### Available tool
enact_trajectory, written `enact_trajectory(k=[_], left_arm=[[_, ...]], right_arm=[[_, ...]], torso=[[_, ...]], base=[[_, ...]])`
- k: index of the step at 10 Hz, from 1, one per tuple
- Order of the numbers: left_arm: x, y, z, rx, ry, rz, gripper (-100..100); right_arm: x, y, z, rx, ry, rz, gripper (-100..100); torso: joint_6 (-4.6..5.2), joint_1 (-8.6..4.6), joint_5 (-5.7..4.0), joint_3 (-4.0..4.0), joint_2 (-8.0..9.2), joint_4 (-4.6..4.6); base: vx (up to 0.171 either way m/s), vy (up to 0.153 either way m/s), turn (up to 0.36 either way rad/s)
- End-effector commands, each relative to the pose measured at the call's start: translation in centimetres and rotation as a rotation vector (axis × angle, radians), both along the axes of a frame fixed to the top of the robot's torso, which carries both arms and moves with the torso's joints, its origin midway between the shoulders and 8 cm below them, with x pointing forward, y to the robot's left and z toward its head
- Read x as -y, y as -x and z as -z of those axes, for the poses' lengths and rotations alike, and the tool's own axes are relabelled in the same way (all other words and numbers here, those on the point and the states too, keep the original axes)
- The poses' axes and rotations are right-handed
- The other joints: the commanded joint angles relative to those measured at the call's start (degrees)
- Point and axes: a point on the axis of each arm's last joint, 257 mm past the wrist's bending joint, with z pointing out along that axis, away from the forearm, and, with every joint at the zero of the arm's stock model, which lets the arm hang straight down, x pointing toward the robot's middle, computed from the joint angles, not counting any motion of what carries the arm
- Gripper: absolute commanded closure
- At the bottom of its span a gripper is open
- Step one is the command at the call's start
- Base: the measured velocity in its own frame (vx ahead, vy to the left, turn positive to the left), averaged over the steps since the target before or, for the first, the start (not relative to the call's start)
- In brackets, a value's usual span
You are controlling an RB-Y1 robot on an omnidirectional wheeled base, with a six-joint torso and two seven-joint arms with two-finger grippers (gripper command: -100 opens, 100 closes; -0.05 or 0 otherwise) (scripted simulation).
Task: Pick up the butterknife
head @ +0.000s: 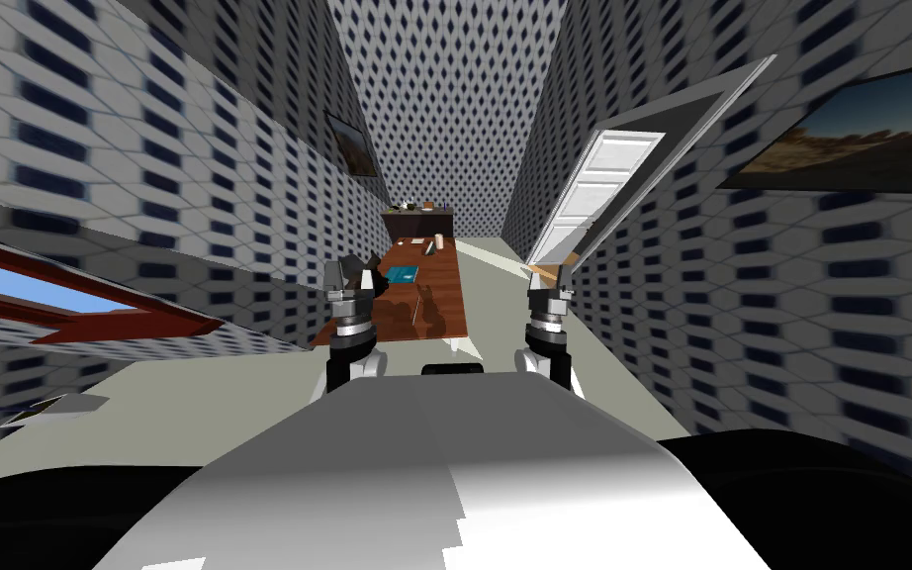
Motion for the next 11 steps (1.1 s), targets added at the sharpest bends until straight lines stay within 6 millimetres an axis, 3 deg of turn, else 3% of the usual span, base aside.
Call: enact_trajectory(k=[1,9,11], left_arm=[[0.4,-0.5,0.6,-0.019,-0.03,0.01,-100],[1.8,-5.3,7.6,-0.194,-0.239,0.017,-100],[1.8,-7.0,10.5,-0.259,-0.317,0.005,-100]], right_arm=[[0.0,0.0,0.0,0.0,0.0,0.0,0],[0.0,0.0,0.0,0.0,0.0,0.0,0],[0.0,0.0,0.0,0.0,0.0,0.0,0]], torso=[[0.0,0.0,0.0,0.0,0.0,0.0],[0.0,-0.02,0.0,0.07,0.13,0.03],[0.0,-0.01,0.0,0.04,0.07,0.01]], base=[[0.0,0.0,0.0],[-0.023,-0.005,-0.009],[-0.027,-0.005,-0.003]])
